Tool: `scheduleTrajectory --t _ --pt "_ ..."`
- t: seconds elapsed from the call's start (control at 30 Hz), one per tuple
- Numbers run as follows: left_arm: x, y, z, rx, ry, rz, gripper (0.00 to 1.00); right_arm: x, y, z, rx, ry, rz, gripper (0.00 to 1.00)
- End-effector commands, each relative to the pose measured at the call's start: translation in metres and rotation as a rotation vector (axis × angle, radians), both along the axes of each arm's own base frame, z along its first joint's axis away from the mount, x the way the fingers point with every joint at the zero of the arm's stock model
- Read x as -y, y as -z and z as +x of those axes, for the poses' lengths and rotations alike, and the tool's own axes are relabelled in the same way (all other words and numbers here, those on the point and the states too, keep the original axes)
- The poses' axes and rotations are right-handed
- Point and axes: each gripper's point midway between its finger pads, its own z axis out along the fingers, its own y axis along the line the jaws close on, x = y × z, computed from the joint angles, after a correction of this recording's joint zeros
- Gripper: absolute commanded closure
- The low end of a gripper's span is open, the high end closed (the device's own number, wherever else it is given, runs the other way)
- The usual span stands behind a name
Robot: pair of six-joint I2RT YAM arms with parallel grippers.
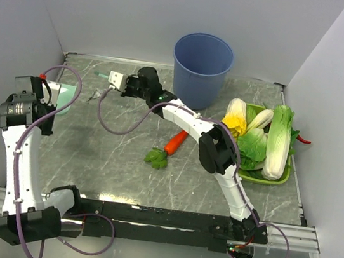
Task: Sweep away the paper scraps from the table
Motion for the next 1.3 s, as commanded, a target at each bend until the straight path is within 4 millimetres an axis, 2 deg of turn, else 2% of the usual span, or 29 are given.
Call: scheduleTrajectory --t 0.0,0.03,0.17,0.33,0.5,0.6,0.67,0.73,0.8,0.83,0.87,0.9,0.93,1.0,1.03,1.1,1.13,1.17,1.2,1.23,1.27 --pt "0.006 -0.007 -0.009 0.034 -0.023 -0.024 0.99 -0.02 -0.037 0.007 0.324 -0.118 -0.036 1.0" --pt "0.008 -0.006 -0.01 0.03 -0.015 -0.033 0.99 -0.024 -0.038 0.008 0.351 -0.118 -0.038 1.0" --pt "0.009 -0.006 -0.007 0.032 0.001 -0.036 0.99 -0.039 -0.01 0.003 0.41 -0.177 -0.107 1.0" --pt "0.01 -0.008 -0.003 0.039 0.005 -0.047 0.99 -0.053 0.026 -0.018 0.438 -0.325 -0.208 1.0" --pt "0.015 -0.009 0.003 0.055 0.02 -0.074 0.99 -0.05 0.053 -0.034 0.438 -0.421 -0.319 1.0" --pt "0.016 -0.008 0.005 0.058 0.027 -0.083 0.99 -0.038 0.059 -0.045 0.416 -0.446 -0.366 1.0" --pt "0.016 -0.008 0.008 0.06 0.028 -0.086 0.99 -0.024 0.063 -0.059 0.39 -0.464 -0.414 1.0" --pt "0.016 -0.008 0.012 0.062 0.043 -0.086 0.99 -0.005 0.058 -0.077 0.353 -0.485 -0.441 1.0" --pt "0.016 -0.004 0.014 0.057 0.053 -0.089 0.99 0.014 0.062 -0.1 0.288 -0.537 -0.483 1.0" --pt "0.016 -0.002 0.019 0.061 0.065 -0.094 0.99 0.031 0.055 -0.117 0.268 -0.558 -0.499 1.0" --pt "0.016 0.004 0.02 0.05 0.07 -0.098 0.99 0.048 0.062 -0.132 0.218 -0.588 -0.54 1.0" --pt "0.016 0.007 0.022 0.047 0.082 -0.095 0.99 0.059 0.059 -0.144 0.193 -0.607 -0.545 1.0" --pt "0.016 0.011 0.026 0.041 0.092 -0.104 0.99 0.076 0.046 -0.158 0.181 -0.609 -0.548 1.0" --pt "0.016 0.02 0.031 0.029 0.122 -0.105 0.99 0.1 0.038 -0.178 0.102 -0.594 -0.558 1.0" --pt "0.016 0.025 0.034 0.023 0.126 -0.107 0.99 0.113 0.022 -0.188 0.097 -0.58 -0.548 1.0" --pt "0.014 0.034 0.038 0.013 0.135 -0.105 0.99 0.126 0.01 -0.19 0.051 -0.518 -0.511 1.0" --pt "0.013 0.038 0.04 0.0 0.13 -0.11 0.99 0.13 -0.008 -0.188 0.074 -0.478 -0.477 1.0" --pt "0.012 0.04 0.043 0.003 0.126 -0.112 0.99 0.129 -0.012 -0.186 0.052 -0.439 -0.446 1.0" --pt "0.012 0.041 0.044 0.003 0.119 -0.115 0.99 0.127 -0.015 -0.181 0.066 -0.412 -0.428 1.0" --pt "0.012 0.042 0.046 0.005 0.112 -0.122 0.99 0.121 -0.022 -0.164 0.116 -0.346 -0.408 1.0" --pt "0.012 0.04 0.048 0.014 0.105 -0.127 0.99 0.116 -0.026 -0.155 0.13 -0.305 -0.378 1.0"
